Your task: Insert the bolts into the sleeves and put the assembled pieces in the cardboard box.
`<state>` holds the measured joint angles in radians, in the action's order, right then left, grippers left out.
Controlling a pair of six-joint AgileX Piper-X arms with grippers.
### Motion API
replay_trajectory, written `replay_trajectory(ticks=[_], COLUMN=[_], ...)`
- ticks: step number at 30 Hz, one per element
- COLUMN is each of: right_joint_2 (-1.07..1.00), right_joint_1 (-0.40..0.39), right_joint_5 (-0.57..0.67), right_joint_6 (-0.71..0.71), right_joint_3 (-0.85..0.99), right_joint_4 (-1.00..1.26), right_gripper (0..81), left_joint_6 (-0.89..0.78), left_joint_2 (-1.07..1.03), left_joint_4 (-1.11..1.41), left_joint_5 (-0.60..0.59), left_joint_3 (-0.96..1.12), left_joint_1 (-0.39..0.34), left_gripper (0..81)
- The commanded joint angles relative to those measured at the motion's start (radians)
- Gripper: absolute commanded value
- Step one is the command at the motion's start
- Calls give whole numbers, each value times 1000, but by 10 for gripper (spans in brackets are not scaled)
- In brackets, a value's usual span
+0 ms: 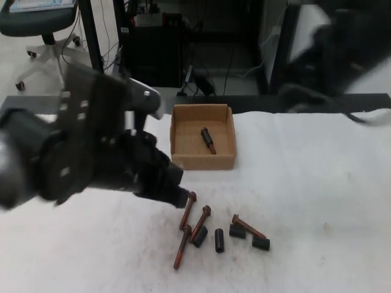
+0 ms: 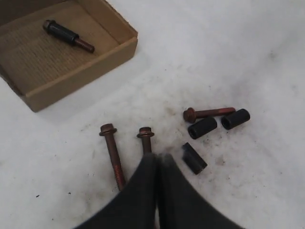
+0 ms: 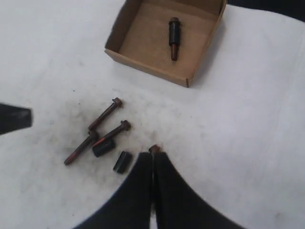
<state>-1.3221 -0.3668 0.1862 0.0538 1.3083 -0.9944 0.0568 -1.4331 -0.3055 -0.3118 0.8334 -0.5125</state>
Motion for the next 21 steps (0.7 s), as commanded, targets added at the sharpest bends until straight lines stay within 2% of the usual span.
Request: replay_trajectory(ticks=[1, 7, 9, 11, 15, 16, 18, 21], right_joint_2=[235, 507, 561, 587, 595, 593, 593, 593], right_joint_1=[-5, 26, 31, 31, 31, 31, 31, 31], right_joint_5=[14, 5, 5, 3, 3, 3, 3, 6], right_joint_6=[45, 52, 52, 52, 52, 50, 48, 27], right_joint_3=[-176, -365, -411, -442, -480, -487, -492, -492], right_joint_4=[31, 3, 3, 8, 4, 6, 11, 11], right_gripper=[8, 8, 8, 8, 8, 8, 8, 8], left_joint_6=[-17, -6, 25, 41, -2, -27, -39, -39], left_joint_2=[-47, -204, -235, -258, -277, -283, -294, -318], left_joint_4=[-18, -235, -303, -344, -346, -347, -340, -333], left_joint_5=[5, 19, 19, 19, 36, 52, 73, 124], left_joint_3=[65, 228, 260, 286, 296, 296, 296, 307], left_joint_1=[1, 1, -4, -10, -24, -29, -37, -49], left_gripper=[3, 0, 33, 118, 370, 411, 455, 455])
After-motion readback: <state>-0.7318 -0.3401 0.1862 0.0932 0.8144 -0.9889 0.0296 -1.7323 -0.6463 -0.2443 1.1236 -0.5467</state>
